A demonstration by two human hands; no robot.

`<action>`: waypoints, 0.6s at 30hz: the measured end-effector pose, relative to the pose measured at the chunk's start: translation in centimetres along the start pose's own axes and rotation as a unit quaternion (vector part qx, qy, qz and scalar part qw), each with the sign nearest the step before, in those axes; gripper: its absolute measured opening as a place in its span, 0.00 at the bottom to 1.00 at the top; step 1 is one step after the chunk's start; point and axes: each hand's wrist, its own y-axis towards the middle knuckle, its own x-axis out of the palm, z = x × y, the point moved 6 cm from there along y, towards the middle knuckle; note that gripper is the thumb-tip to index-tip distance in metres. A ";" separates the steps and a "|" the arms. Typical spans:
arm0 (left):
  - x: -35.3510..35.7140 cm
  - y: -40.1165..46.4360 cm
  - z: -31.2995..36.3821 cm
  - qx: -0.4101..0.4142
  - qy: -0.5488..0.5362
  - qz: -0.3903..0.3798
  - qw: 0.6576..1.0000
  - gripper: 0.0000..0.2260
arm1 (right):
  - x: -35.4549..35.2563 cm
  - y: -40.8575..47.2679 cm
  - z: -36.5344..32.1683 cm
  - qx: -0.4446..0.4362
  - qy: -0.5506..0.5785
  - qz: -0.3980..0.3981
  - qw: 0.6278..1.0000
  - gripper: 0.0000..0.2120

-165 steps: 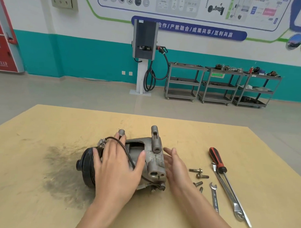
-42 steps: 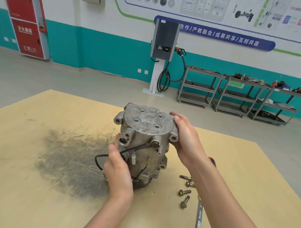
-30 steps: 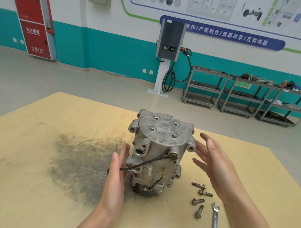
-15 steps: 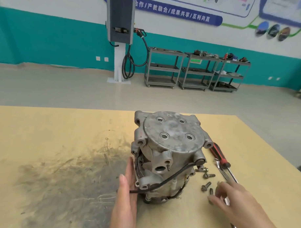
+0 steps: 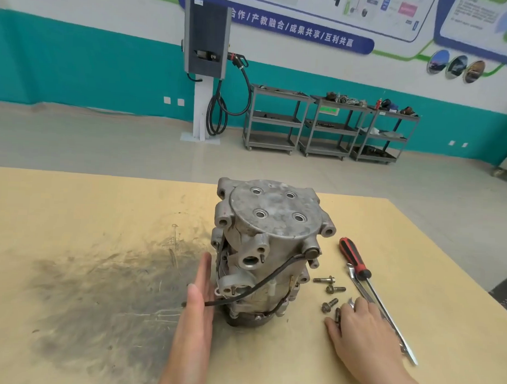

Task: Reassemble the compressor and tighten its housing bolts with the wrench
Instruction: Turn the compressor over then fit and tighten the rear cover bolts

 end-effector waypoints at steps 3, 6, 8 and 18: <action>-6.4 -2.0 2.6 -0.020 -0.023 0.070 0.997 0.45 | -0.8 -0.2 0.2 -0.011 0.024 0.018 0.999 0.17; -6.7 -2.3 1.5 0.003 -0.011 0.051 0.999 0.42 | -3.5 -0.5 1.6 0.000 0.061 0.046 0.997 0.13; -7.2 -2.5 1.2 0.030 -0.013 0.048 0.998 0.41 | -6.6 -0.5 3.2 -0.005 0.152 0.110 0.982 0.11; -6.8 -1.7 0.8 -0.005 -0.043 -0.001 0.999 0.38 | -22.0 0.4 0.0 -0.302 0.563 0.173 0.749 0.11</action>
